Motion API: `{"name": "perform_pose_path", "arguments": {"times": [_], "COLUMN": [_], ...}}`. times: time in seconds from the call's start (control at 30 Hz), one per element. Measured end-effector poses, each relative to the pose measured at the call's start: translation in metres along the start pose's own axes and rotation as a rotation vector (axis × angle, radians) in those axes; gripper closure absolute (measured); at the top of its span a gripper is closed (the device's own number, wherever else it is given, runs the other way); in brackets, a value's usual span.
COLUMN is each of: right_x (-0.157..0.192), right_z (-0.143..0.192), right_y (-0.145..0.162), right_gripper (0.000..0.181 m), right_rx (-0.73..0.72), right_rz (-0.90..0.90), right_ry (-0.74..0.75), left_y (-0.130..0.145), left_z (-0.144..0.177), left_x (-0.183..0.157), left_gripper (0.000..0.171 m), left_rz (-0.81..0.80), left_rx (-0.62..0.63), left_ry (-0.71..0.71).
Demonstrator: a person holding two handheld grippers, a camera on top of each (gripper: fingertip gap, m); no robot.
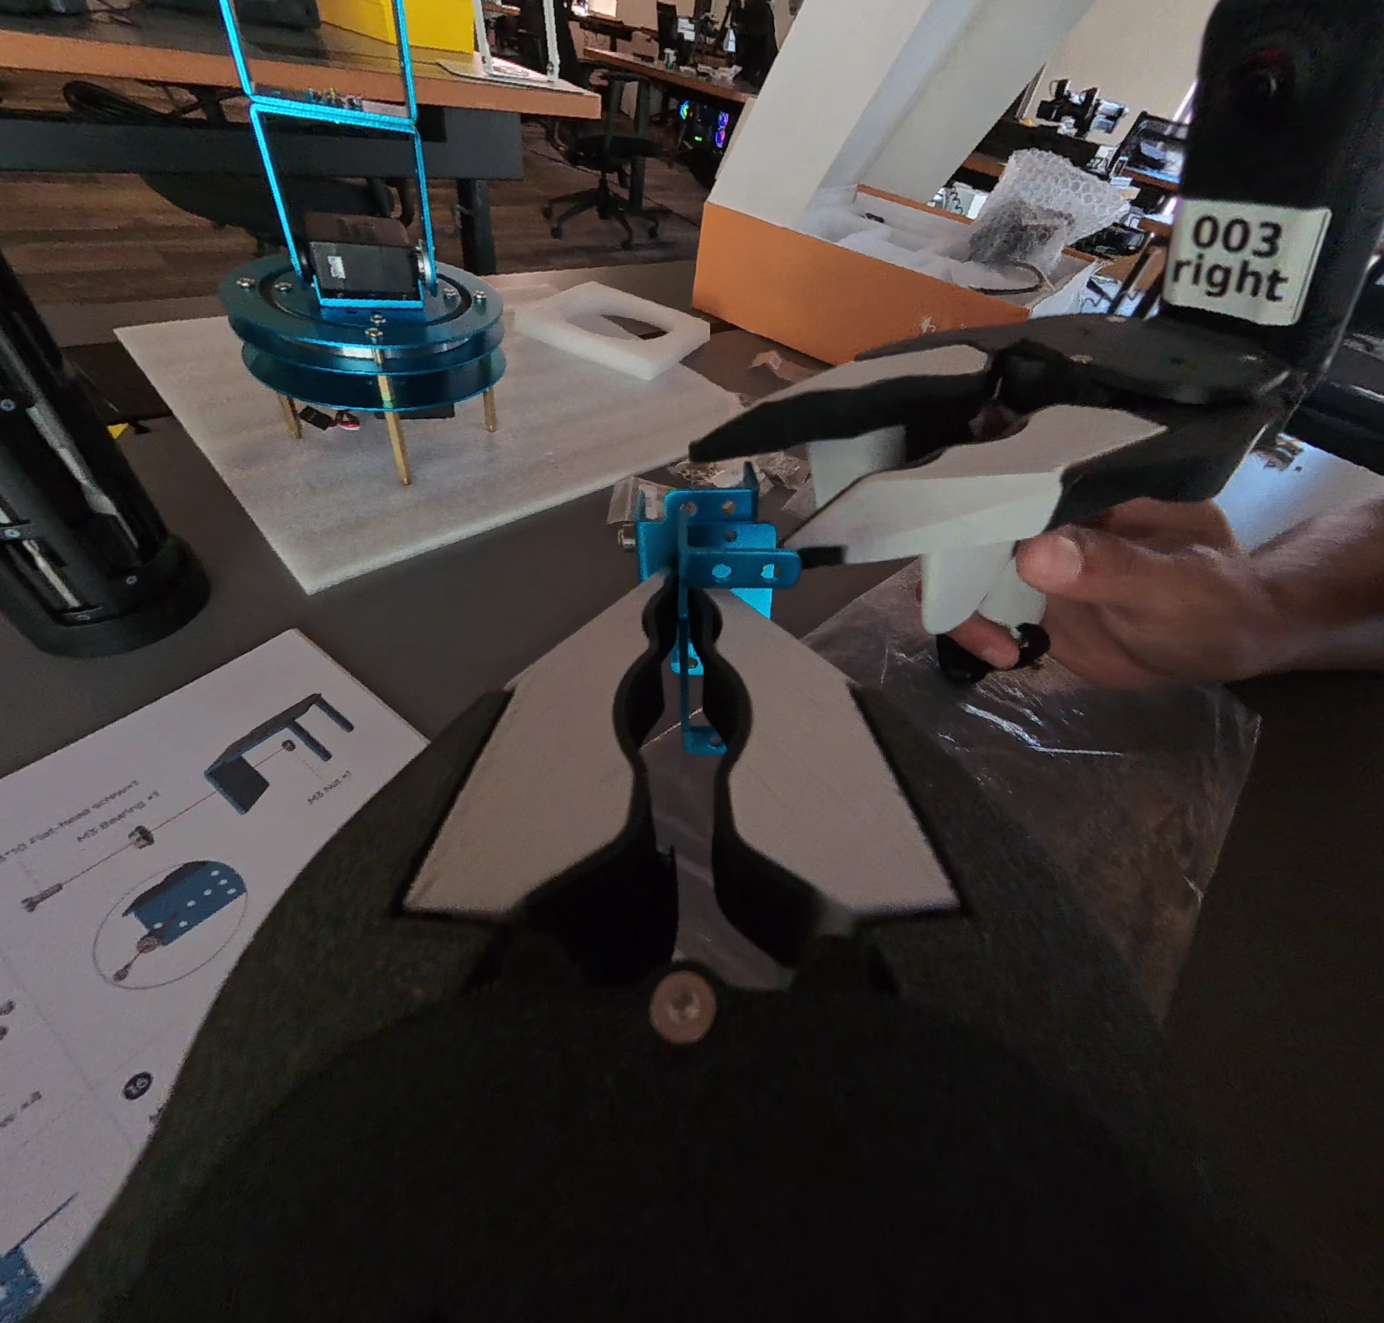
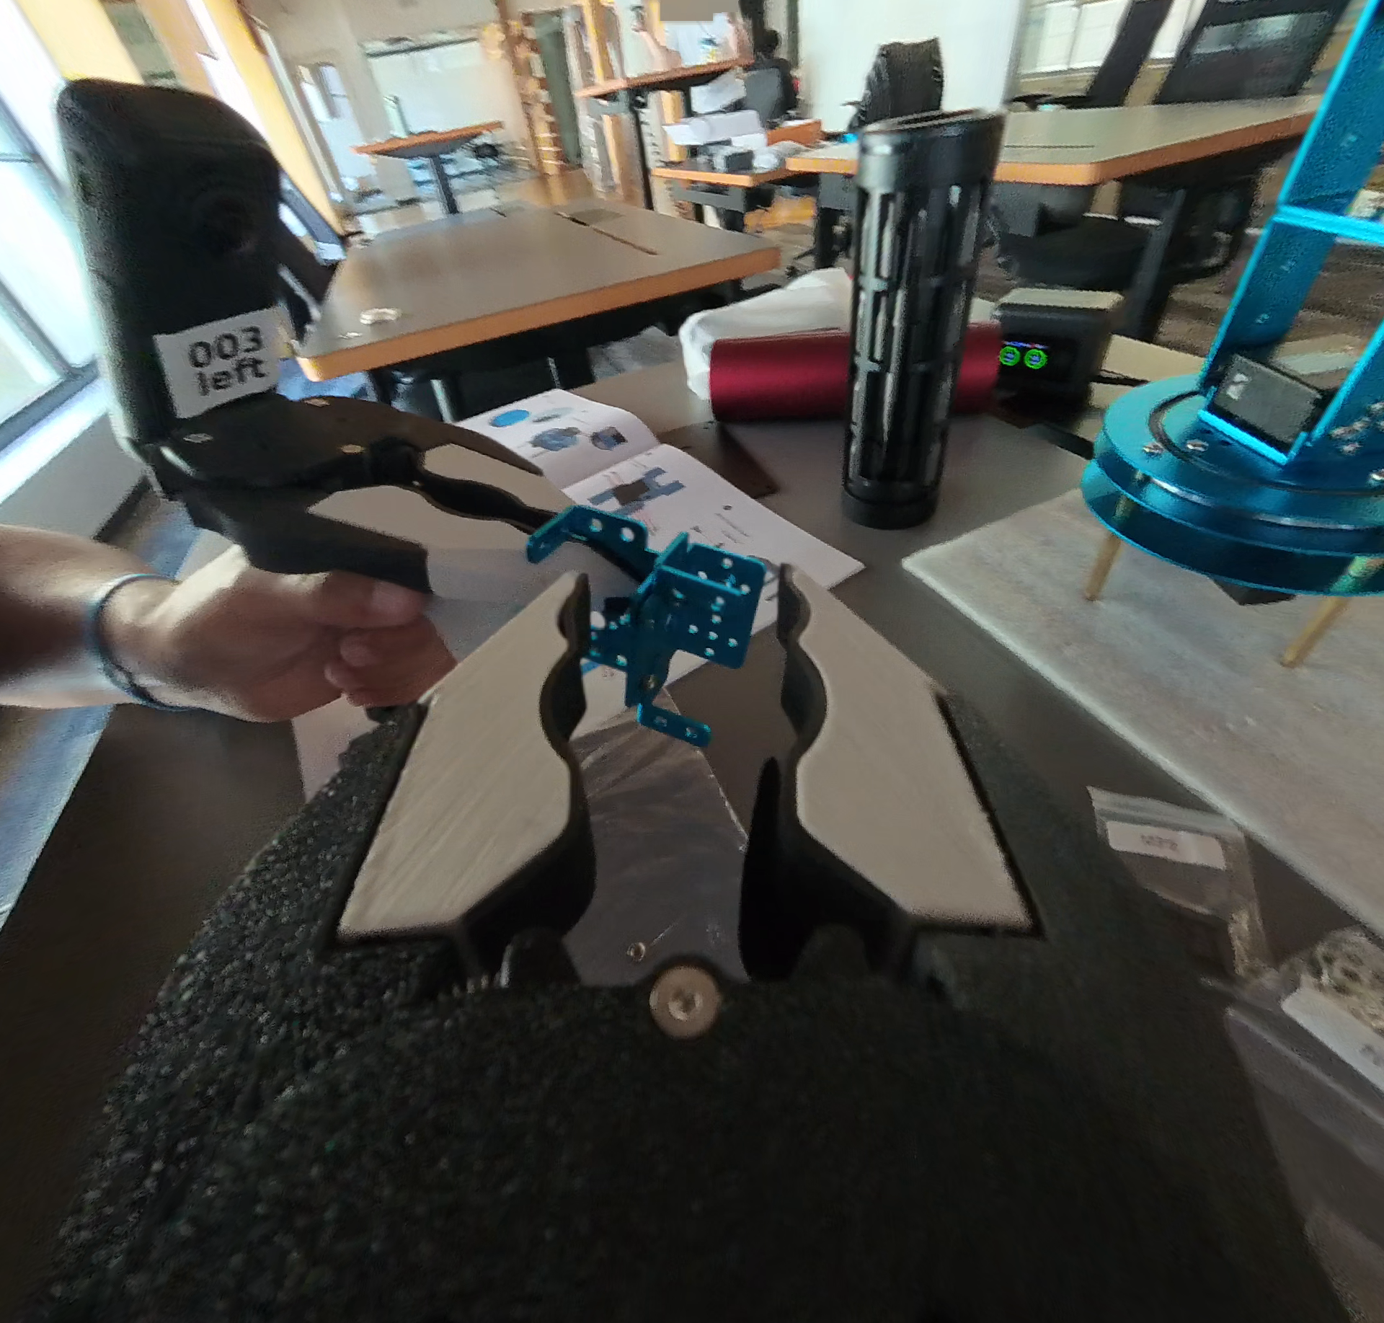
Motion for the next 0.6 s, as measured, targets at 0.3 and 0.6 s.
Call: {"name": "perform_pose_path", "arguments": {"times": [0.3,0.6], "right_x": [0.0037,0.0038], "right_z": [-0.0012,-0.0018], "right_y": [0.0035,0.0062], "right_gripper": [0.147,0.151], "right_rx": [0.033,0.050], "right_rz": [0.026,0.016], "right_ry": [0.045,0.052], "left_y": [-0.0025,0.0001], "left_z": [0.0021,0.0012], "left_x": [-0.0015,-0.0018], "left_gripper": [0.170,0.170], "left_rz": [-0.007,-0.026], "left_rx": [-0.013,-0.005], "left_ry": [-0.018,-0.034]}}
Point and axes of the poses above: each gripper's, where its closed fingertips meet, z back along the fingers, y out of its underside, x = y × z across the jaws, the point moved 6 cm from there along z, back along the fingers, and after that the axes turned 7 degrees about -x, right-handed, at the moved point
